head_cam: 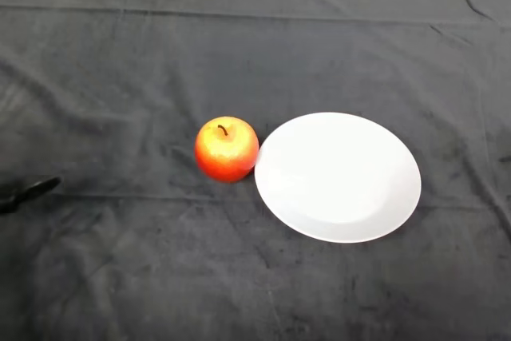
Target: Move the apple to the plate
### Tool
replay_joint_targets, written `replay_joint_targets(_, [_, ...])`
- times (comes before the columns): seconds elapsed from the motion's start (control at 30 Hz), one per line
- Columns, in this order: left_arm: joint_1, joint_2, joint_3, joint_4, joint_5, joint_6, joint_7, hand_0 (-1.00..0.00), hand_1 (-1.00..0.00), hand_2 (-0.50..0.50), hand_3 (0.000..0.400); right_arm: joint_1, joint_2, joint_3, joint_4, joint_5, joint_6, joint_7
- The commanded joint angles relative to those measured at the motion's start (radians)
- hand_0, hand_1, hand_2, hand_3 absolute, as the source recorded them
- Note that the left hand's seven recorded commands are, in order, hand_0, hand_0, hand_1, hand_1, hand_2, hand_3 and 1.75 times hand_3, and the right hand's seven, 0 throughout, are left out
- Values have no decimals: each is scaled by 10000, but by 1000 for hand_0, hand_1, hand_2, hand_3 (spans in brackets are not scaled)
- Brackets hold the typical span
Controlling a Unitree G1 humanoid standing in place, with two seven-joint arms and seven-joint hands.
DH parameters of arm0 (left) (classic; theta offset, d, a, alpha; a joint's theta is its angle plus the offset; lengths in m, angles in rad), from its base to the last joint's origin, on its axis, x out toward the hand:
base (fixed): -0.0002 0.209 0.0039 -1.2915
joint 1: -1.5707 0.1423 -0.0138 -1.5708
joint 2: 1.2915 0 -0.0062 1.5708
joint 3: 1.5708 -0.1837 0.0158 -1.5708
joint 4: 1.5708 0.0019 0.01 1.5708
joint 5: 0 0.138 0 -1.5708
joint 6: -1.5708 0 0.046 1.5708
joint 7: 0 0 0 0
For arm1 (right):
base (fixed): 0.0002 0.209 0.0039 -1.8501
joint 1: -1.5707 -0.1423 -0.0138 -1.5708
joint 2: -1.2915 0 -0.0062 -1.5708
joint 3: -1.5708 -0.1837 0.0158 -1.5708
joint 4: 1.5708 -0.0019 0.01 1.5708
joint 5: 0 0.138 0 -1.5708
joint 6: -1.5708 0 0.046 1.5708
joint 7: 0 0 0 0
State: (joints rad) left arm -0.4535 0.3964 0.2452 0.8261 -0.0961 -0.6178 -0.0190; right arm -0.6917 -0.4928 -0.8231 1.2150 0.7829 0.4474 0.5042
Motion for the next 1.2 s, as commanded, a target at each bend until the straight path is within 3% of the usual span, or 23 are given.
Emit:
replay_joint_targets(0.03, [202, -106, -291, -714, 310, 272, 126, 0, 0, 0, 0, -394, -301, -150, -206, 246, -13, -96])
replay_joint_targets(0.23, [657, -469, -1334, -2653, 952, 1134, 294, 0, 0, 0, 0, -374, -277, -141, -259, 245, -16, -115])
replay_joint_targets(0.4, [625, -784, -2256, -3075, 1348, 1485, 440, 0, 0, 0, 0, -357, -258, -133, -305, 244, -18, -132])
replay_joint_targets(0.83, [-672, -1421, -4361, -1097, 1331, 1751, 544, 0, 0, 0, 0, -334, -236, -120, -372, 247, -16, -163])
replay_joint_targets(1.2, [-2122, -1680, -5059, 1047, 983, 1740, 323, 0, 0, 0, 0, -338, -245, -123, -362, 258, -6, -166])
